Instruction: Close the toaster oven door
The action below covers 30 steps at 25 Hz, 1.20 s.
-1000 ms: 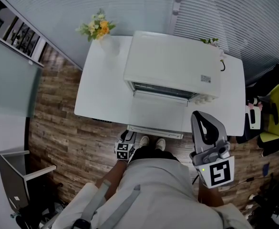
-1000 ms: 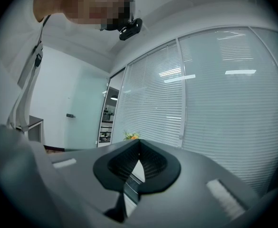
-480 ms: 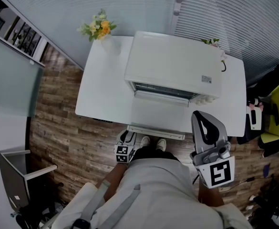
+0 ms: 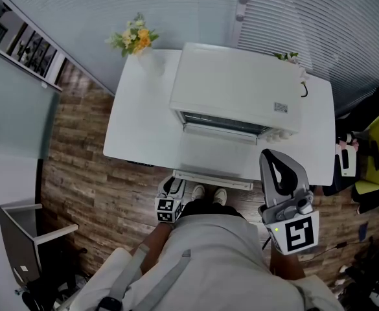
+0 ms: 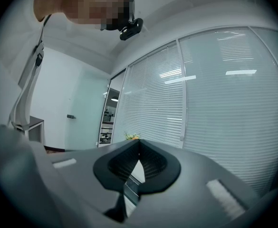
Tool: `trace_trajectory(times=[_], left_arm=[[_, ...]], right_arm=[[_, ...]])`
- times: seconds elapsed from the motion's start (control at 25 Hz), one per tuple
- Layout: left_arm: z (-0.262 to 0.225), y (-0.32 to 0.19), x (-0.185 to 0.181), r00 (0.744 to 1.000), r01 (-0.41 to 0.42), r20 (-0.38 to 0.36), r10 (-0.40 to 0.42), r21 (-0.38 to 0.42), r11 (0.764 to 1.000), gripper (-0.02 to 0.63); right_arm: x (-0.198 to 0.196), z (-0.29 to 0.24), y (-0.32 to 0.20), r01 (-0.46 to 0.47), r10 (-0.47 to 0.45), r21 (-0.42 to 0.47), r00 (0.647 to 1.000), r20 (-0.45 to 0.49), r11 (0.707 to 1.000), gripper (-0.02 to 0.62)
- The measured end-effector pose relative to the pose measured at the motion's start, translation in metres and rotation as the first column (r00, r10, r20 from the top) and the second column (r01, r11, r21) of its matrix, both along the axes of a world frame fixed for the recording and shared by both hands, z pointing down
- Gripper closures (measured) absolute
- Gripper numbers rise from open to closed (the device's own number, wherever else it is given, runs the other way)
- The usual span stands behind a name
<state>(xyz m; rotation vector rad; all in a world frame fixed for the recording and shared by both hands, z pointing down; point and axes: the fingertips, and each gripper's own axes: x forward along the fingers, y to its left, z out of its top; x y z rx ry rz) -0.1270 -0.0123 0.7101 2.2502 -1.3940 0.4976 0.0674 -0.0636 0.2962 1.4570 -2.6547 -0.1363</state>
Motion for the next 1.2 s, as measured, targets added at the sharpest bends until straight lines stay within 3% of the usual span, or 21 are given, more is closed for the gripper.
trace_trajectory(times=[0.28,0.44,0.68,1.2], left_arm=[[0.001,-0.001,-0.003,1.000,-0.005,-0.004,0.005,0.022,1.000,0.461],[-0.006,-0.006,-0.002,1.000,-0.008,-0.009,0.008,0.043,0.999,0.466],[-0.027,-0.010,0.004,1.000,-0.029,-0.003,0.030,0.086,0.996,0.519],[-0.041,-0.014,0.005,0.999,-0.037,0.001,0.037,0.104,0.994,0.523]], right_arm=[[0.000,-0.004,0.000,0.014,-0.014,0.039,1.000,-0.020,0.999,0.591],[-0.002,-0.003,0.000,0.005,-0.005,0.009,1.000,0.001,1.000,0.591],[0.000,-0.005,-0.001,0.010,-0.010,0.030,1.000,-0.012,1.000,0.591],[0.002,-0.004,-0.001,0.013,-0.012,0.040,1.000,-0.023,0.999,0.591]])
